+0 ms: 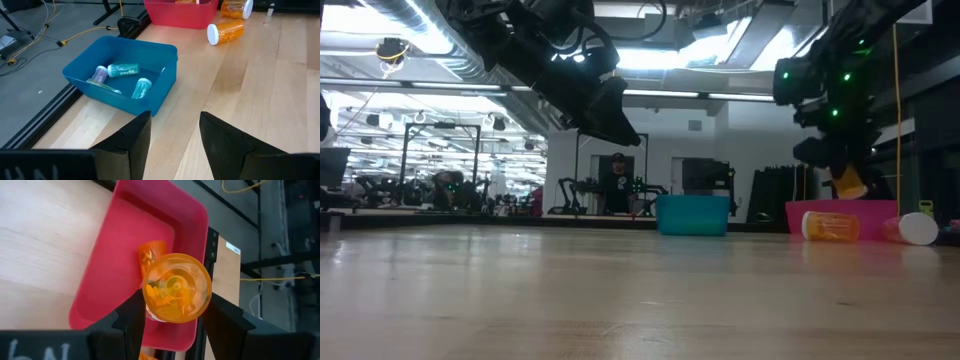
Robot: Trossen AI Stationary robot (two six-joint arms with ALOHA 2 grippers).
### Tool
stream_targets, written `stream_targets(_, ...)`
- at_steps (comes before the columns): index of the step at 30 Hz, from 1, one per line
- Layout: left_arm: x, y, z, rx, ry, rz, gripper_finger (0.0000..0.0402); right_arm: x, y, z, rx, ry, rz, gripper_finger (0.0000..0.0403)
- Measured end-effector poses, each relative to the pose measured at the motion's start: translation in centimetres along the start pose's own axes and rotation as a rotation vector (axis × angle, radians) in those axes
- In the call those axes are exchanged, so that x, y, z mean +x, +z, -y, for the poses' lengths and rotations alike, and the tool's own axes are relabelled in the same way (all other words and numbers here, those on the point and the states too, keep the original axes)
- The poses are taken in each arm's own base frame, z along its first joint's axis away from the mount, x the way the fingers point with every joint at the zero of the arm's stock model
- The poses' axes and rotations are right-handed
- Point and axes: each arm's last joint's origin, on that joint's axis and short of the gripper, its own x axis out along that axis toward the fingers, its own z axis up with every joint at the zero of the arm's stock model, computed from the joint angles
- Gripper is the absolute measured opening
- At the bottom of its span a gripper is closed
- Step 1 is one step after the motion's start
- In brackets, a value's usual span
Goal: Pick and place medicine bottles into bin by pill shape (circle, oval)
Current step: Put the big orange pill bottle into the pink bin
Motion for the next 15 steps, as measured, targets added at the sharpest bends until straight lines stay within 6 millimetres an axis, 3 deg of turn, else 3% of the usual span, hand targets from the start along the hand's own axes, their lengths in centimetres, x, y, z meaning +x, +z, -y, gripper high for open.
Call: stream_targets(15, 0.0, 0.0, 0.0, 0.000, 0.000, 0.001, 0.0163, 2.5, 2.7, -2.7, -0.154, -0.033, -0.138, 0.0174)
